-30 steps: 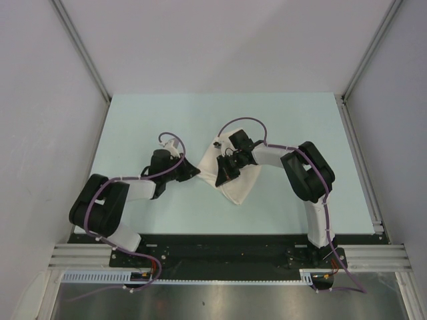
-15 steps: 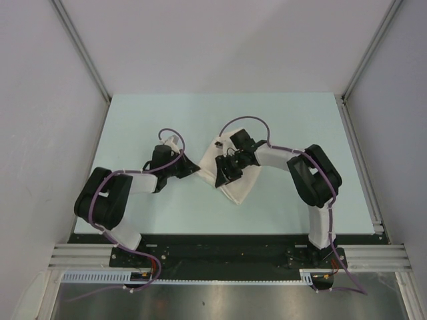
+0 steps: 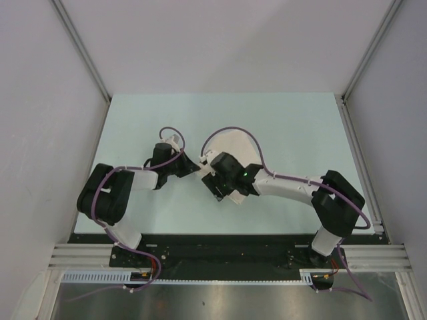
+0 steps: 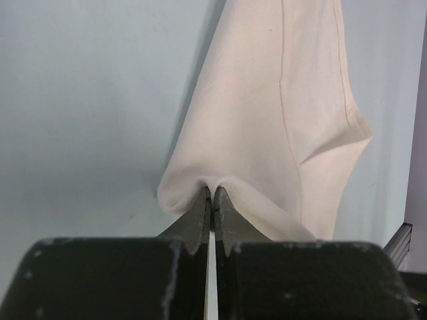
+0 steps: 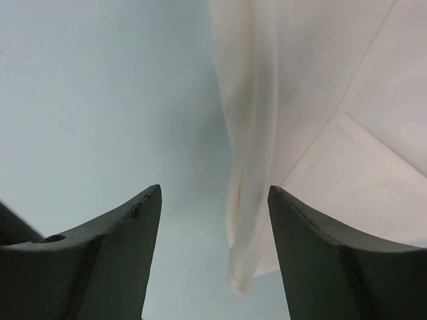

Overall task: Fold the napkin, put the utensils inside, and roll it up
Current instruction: Roll the napkin with the utensil

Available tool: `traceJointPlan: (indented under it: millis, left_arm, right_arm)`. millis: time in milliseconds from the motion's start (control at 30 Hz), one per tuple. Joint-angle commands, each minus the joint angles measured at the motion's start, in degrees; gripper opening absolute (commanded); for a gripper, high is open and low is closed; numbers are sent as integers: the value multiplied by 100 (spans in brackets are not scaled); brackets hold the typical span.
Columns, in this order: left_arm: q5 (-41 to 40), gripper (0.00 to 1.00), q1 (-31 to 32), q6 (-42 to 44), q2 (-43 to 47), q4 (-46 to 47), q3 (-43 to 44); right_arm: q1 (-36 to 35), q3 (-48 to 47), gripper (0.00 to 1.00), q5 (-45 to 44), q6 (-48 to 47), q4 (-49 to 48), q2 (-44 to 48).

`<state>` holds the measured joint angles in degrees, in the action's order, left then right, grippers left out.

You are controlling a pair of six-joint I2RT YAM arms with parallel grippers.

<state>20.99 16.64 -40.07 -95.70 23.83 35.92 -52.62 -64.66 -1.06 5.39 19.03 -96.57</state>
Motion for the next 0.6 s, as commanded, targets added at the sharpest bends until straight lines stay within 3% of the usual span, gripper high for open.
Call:
traceJointPlan:
  millis: [0,267,567]
  left_arm:
    - [-25,0,-100,44,-80,16,205]
    - [1,0,-126,61,-98,-46,257]
    - [1,0,-144,52,-124,-90,310]
  right_arm:
    - [-713,331,70,-2649,-406,-443,113]
    - [-1531,630,69,-4094,-1039,-1251,-256]
    - [-1796,692,59,-4393,-1549,-1613,-775]
